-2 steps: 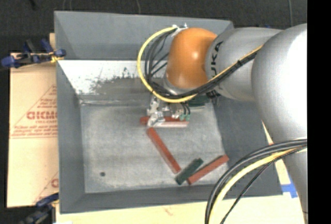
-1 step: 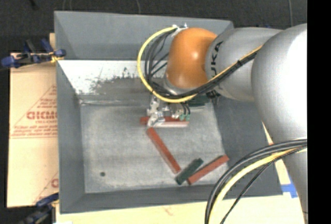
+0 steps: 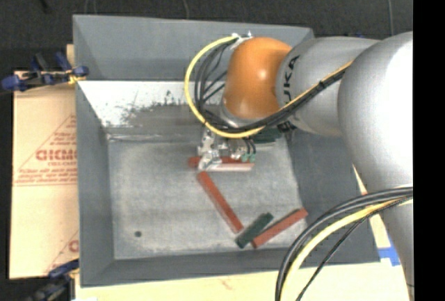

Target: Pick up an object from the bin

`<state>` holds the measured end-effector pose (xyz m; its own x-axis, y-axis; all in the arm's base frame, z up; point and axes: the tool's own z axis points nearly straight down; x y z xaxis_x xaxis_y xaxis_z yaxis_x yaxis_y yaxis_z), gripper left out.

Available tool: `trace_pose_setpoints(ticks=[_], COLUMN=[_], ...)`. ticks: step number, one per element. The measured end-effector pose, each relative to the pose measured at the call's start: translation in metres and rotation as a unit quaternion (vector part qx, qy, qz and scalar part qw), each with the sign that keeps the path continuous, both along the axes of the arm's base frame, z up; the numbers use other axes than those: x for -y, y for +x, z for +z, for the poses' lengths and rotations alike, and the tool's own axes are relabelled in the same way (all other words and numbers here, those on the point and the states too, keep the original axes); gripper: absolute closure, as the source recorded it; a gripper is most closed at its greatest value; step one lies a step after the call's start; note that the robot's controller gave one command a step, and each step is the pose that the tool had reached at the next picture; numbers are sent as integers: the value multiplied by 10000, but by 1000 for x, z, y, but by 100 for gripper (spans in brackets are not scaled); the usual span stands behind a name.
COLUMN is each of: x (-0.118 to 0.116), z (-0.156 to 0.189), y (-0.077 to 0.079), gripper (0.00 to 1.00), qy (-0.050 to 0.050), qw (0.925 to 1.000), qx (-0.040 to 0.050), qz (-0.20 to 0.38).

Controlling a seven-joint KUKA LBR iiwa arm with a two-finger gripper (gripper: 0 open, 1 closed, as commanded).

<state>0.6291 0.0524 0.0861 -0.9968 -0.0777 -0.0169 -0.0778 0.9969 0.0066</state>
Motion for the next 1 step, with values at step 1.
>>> trace_pose_setpoints(ticks=[1], x=[0], z=[0], y=[0], gripper=[100], qy=[0], qw=[10000], qx=[0], qz=[-1])
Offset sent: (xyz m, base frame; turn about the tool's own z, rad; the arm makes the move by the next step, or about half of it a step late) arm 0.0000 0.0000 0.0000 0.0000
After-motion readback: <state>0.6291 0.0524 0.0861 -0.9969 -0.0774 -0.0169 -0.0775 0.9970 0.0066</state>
